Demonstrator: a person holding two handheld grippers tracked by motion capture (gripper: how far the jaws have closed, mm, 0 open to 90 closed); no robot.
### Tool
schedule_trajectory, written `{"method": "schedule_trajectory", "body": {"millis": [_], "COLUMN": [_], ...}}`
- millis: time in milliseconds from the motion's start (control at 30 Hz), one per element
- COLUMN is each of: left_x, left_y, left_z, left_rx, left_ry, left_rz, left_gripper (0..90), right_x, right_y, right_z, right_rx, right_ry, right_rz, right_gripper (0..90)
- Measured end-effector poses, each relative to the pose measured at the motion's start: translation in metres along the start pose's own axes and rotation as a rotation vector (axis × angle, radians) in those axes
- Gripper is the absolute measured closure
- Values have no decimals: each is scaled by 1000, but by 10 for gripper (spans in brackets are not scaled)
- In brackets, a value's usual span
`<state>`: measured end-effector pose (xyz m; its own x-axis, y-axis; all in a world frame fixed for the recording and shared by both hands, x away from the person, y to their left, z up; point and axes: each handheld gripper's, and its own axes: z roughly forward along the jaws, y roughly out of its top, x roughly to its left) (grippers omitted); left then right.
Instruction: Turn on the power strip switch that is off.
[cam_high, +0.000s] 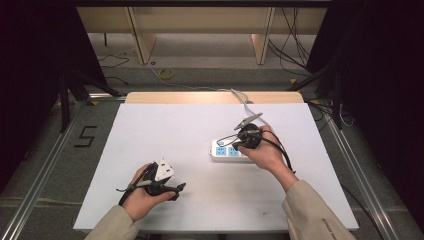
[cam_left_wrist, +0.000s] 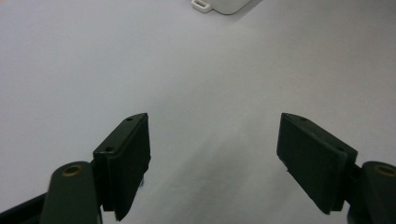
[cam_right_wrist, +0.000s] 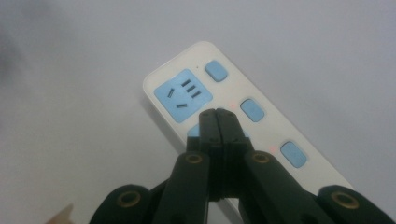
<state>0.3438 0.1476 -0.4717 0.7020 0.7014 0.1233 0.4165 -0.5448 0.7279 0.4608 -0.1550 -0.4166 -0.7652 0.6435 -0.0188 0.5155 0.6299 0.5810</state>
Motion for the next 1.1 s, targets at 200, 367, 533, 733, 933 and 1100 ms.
{"method": "schedule_trajectory", "body": {"millis": [200, 367, 533, 733, 933, 1100], "left_x": [0, 0, 0, 0, 0, 1], "left_y": [0, 0, 0, 0, 0, 0], "left_z": [0, 0, 0, 0, 0, 0], "left_rx": [-2, -2, -3, -2, -2, -3], "left_ry": [0, -1, -2, -4, -3, -5], "left_rz": [-1, -1, -1, -1, 0, -2], "left_gripper": [257, 257, 257, 257, 257, 257], "right_x": [-1, -1, -2, -3, -4, -5], "right_y": [6, 10, 11, 14, 18, 21], "right_z": [4, 9, 14, 18, 20, 22], "right_rx": [8, 16, 24, 29, 29, 32], "right_ry": [-10, -11, -14, -17, -21, -23], "right_rz": [5, 5, 12, 11, 19, 21], "right_gripper": [900, 900, 900, 900, 900, 900]}}
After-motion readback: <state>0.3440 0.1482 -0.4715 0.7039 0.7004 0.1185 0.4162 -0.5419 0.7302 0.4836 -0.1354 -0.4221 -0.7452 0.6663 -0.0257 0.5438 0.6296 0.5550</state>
